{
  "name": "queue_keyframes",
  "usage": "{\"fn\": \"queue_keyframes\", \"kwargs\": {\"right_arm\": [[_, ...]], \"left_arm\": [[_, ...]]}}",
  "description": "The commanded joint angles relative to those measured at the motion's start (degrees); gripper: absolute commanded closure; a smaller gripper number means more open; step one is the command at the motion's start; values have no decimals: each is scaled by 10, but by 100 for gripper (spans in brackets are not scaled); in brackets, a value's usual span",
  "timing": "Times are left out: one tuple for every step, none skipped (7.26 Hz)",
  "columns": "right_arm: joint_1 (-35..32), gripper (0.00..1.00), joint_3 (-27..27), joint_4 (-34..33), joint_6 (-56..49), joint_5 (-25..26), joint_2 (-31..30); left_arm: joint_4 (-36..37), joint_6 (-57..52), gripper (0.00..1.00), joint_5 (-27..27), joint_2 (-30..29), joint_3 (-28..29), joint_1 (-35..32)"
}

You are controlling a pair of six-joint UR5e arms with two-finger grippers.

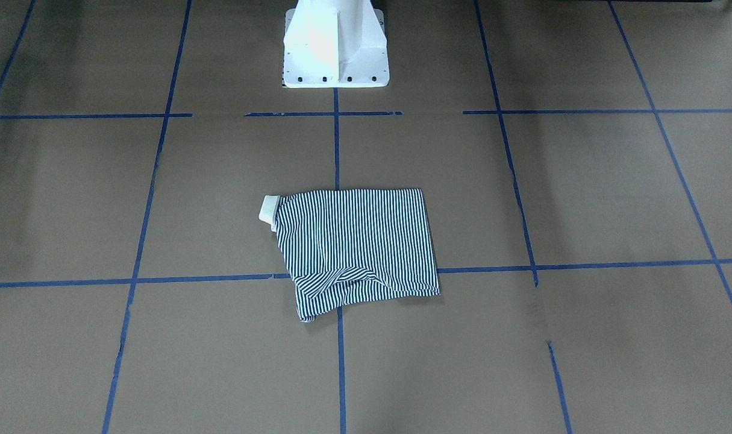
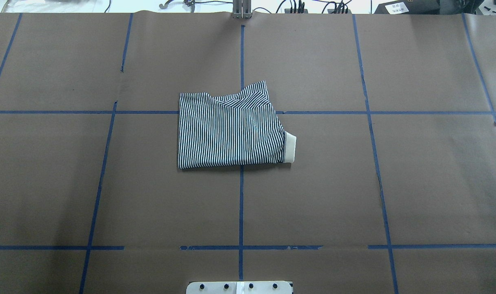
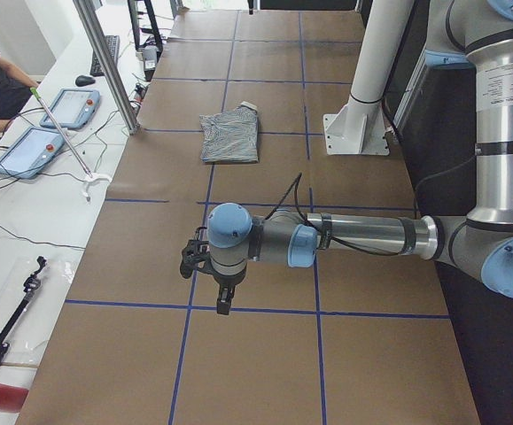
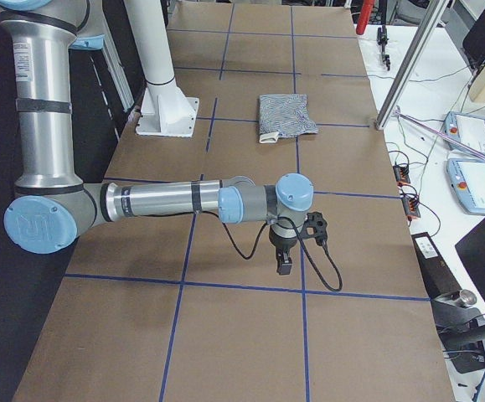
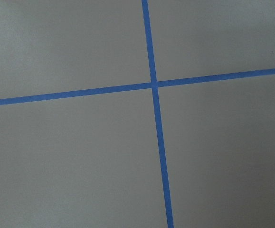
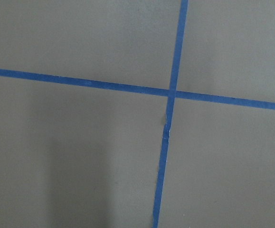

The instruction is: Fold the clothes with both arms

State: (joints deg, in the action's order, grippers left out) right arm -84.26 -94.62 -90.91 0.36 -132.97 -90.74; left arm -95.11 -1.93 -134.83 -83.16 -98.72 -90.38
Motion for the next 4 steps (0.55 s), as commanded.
{"fn": "queue_keyframes", "kwargs": {"right_arm": [[0,0,21,-1,3,-13,0],[0,0,20,0,0,-13,-1],[0,0,16,1,0,-13,-1],[1,0,21,6,2,-13,2]], "left_arm": [[-2,0,0,0,-1,4,0],[-9,0,0,0,0,4,0],[-11,0,0,0,-2,0,0],[-10,0,0,0,-3,-9,0]]}}
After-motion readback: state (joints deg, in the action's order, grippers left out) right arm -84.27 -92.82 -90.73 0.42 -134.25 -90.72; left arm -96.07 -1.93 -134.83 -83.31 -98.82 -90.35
